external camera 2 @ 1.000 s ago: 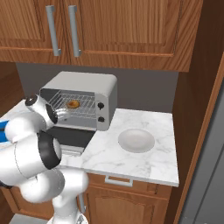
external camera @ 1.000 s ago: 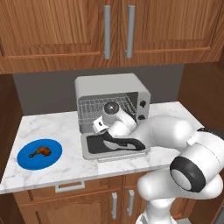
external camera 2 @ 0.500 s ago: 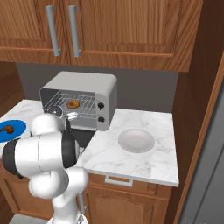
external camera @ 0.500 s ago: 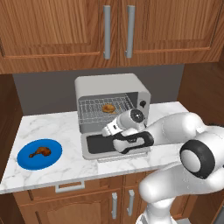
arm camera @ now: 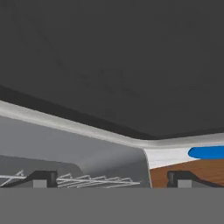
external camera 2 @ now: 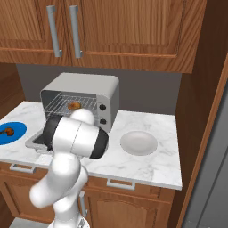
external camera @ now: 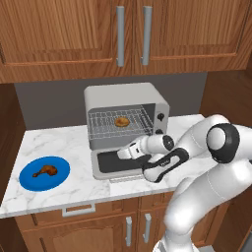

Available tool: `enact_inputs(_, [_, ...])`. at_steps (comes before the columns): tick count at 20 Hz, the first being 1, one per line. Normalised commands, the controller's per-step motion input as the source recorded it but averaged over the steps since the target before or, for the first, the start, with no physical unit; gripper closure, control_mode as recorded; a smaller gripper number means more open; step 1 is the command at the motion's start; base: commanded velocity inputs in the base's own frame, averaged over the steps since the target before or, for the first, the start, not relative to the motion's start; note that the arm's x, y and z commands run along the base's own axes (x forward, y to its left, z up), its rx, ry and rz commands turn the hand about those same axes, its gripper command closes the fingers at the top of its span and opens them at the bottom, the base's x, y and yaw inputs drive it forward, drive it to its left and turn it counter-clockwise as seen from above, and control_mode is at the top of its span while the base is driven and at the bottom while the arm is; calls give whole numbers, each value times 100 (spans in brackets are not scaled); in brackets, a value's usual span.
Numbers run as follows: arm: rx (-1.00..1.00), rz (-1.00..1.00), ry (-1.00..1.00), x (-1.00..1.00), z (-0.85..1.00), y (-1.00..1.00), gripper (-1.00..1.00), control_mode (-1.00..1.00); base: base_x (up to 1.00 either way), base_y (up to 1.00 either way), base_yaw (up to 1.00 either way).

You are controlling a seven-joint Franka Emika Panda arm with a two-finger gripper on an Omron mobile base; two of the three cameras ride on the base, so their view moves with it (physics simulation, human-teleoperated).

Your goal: Open the toaster oven door. Place the bread on the top rack in the toaster oven and place the chicken drumstick on the bottom rack.

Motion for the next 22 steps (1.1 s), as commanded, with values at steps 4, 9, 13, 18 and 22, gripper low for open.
enact_inputs(4, [22,6,0,37,2,-3,-100,-100,0,0,0])
enact_inputs(9, [16,1,0,36,2,0,-100,-100,0,0,0])
enact_inputs(13, [6,0,-8,6,31,-3,-100,-100,0,0,0])
enact_inputs(18, [0,0,-19,-1,11,-19,-100,-100,0,0,0])
enact_inputs(22, [0,0,-13,17,-4,-21,-100,-100,0,0,0])
